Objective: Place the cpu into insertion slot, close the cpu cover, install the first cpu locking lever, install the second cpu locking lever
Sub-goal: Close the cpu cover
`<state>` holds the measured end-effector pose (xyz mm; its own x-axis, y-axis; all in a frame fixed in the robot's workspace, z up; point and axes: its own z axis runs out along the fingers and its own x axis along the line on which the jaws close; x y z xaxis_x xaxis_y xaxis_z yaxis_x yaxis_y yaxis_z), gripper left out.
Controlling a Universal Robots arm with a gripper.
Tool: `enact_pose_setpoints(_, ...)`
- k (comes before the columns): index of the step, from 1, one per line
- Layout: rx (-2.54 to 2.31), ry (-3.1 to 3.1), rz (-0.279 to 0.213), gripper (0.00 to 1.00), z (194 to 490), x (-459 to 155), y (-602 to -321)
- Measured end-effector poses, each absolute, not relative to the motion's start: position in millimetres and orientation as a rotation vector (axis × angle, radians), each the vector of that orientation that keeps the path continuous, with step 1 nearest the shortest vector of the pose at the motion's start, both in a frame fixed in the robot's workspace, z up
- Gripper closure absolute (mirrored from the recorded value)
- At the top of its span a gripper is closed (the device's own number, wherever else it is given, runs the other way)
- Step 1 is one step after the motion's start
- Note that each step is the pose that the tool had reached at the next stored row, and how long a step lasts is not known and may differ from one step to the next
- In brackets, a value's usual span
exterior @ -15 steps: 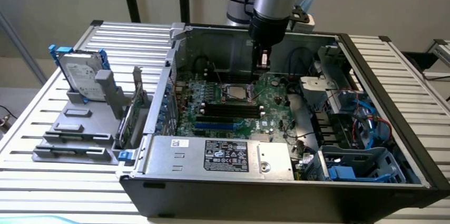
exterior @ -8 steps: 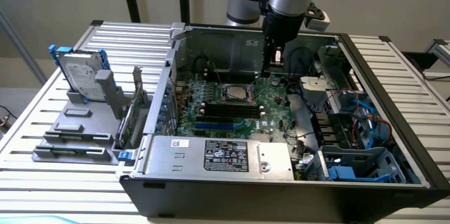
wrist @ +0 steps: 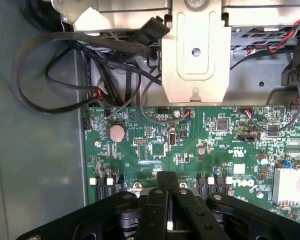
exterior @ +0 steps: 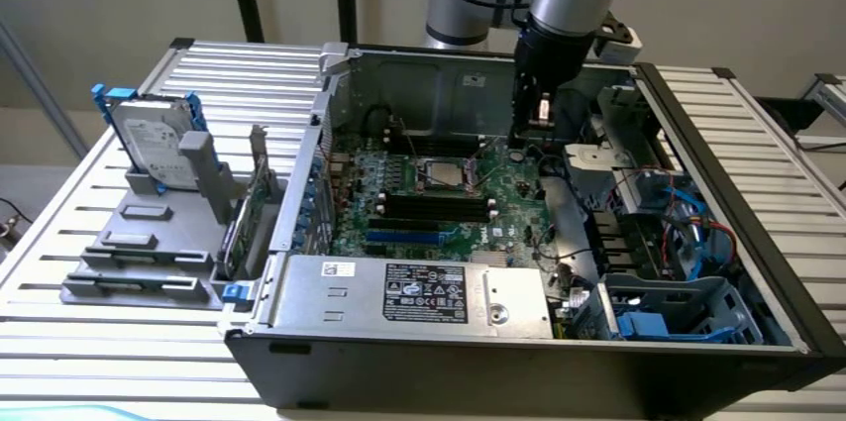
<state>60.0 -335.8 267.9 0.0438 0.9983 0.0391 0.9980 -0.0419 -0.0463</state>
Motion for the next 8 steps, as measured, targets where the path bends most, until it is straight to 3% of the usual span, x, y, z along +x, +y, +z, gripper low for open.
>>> enact_pose_setpoints(8, -2.216, -2.140, 0.006, 0.89, 253, 62, -336)
